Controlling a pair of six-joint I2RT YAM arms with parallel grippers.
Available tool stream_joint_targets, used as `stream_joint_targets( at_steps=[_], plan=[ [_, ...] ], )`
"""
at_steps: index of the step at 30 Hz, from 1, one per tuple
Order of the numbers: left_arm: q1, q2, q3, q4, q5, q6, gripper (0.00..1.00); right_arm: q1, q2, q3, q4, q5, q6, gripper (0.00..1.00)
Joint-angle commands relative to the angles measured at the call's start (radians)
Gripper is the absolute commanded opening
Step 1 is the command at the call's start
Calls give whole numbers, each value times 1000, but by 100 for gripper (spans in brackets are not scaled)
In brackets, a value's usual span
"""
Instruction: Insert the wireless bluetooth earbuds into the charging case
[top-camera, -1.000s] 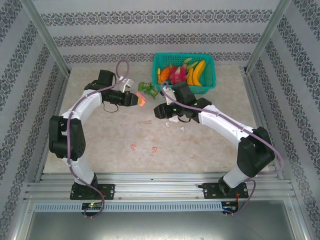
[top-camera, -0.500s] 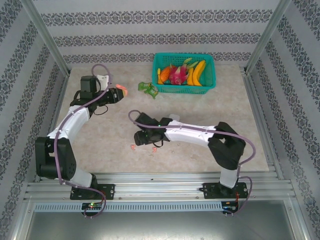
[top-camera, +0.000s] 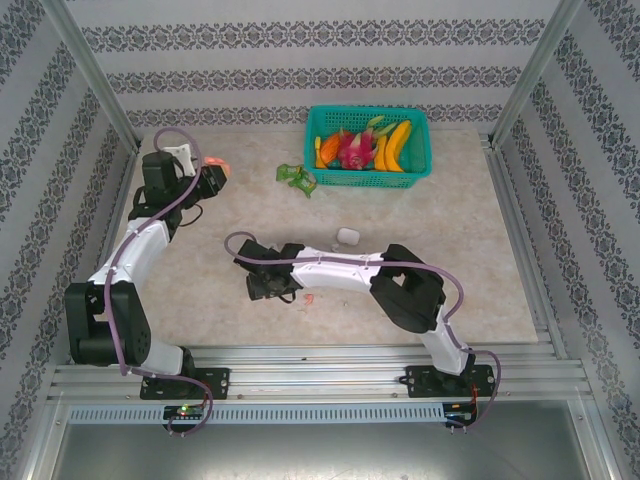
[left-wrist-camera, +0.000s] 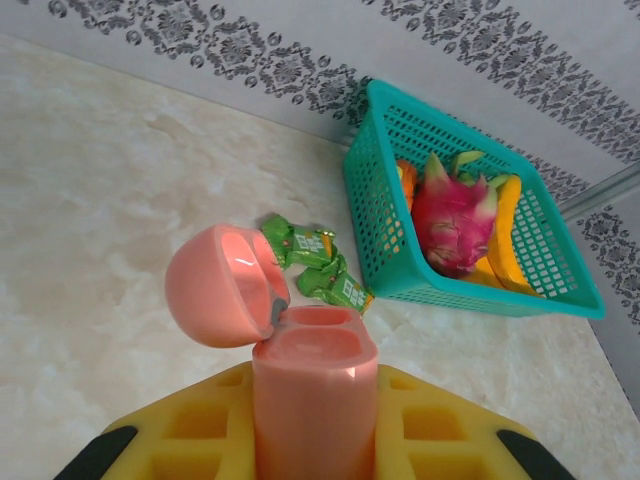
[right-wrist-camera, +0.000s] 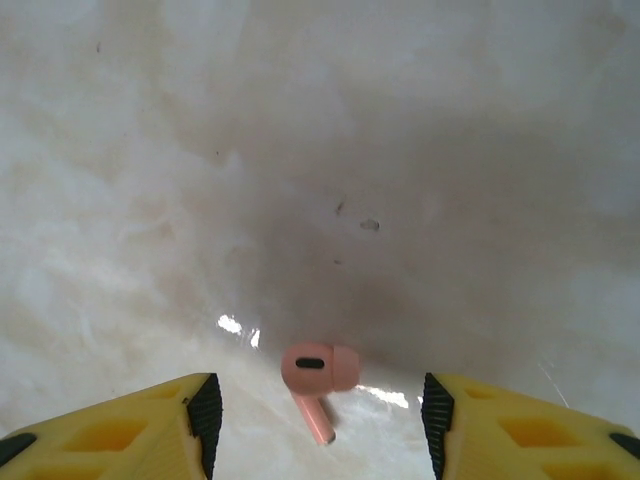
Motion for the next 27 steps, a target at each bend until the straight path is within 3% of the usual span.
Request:
stream_joint_targets(
  at_steps=[1, 27],
  plan=[
    [22, -39, -7, 71, -3, -29, 0, 13, 38, 44, -68, 50, 29, 56],
    [60, -42, -61, 143, -11, -74, 0, 55, 187, 224, -207, 130, 73, 44]
  ],
)
